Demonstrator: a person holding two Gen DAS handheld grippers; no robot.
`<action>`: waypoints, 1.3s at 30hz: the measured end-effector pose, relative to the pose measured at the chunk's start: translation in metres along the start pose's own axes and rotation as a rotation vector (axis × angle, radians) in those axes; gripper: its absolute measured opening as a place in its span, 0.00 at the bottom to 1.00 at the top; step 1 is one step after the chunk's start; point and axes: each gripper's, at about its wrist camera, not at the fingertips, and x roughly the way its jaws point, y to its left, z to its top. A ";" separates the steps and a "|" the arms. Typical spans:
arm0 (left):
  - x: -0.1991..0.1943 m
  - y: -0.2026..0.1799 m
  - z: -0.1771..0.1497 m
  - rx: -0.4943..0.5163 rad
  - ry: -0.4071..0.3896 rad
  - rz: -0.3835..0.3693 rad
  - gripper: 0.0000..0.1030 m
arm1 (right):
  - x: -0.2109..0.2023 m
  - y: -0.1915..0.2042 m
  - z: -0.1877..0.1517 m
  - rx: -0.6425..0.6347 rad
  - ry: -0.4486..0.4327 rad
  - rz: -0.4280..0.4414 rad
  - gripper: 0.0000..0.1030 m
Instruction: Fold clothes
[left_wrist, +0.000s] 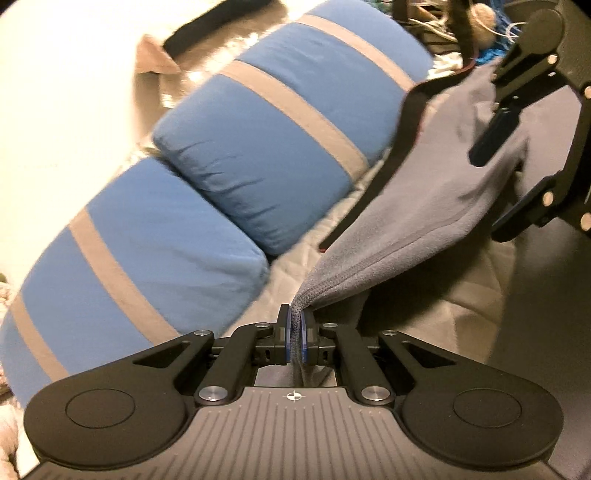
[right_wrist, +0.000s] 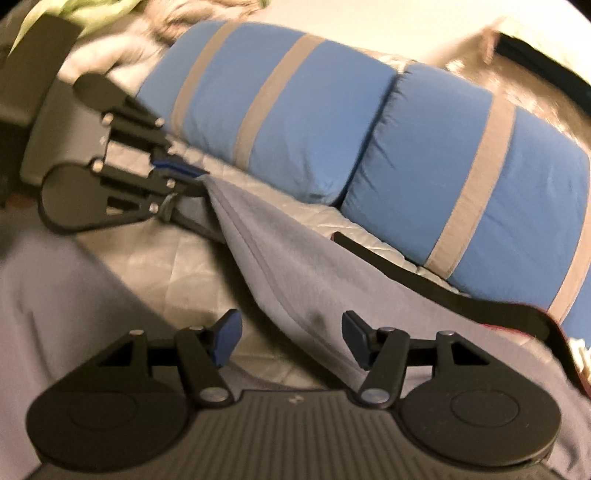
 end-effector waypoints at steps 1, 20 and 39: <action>0.000 -0.001 0.000 -0.002 -0.002 0.011 0.04 | -0.001 -0.002 0.000 0.016 -0.003 -0.009 0.69; -0.005 0.012 0.003 -0.127 -0.029 0.034 0.04 | 0.033 -0.005 -0.004 -0.001 0.019 -0.190 0.61; -0.002 0.013 0.001 -0.142 -0.023 0.038 0.03 | 0.041 0.009 -0.005 -0.150 0.041 -0.270 0.07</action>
